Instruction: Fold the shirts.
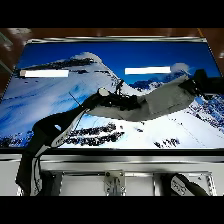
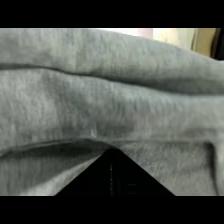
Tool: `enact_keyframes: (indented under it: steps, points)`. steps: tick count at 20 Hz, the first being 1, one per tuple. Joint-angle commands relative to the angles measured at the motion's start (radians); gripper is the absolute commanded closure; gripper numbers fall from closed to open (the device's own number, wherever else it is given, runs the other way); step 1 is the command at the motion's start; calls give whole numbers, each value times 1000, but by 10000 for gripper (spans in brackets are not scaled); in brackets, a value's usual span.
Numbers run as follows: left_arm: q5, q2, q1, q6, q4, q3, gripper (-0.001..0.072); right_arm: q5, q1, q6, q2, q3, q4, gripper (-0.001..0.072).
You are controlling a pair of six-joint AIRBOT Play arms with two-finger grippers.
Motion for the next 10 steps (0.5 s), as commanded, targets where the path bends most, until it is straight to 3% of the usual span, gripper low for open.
enact_keyframes:
  steps: [1,3,6,10]
  points:
    - [32,-84,-61,-74,-53,90,671,10,0,37,48,1,97,650]
    - [31,-116,-85,-97,-63,127,671,6,21,52,52,1,91,650]
    - [27,-92,-43,-87,-35,128,673,-50,92,92,48,1,-35,650]
    - [-141,30,138,-157,319,127,674,-126,222,123,-20,1,-132,650]
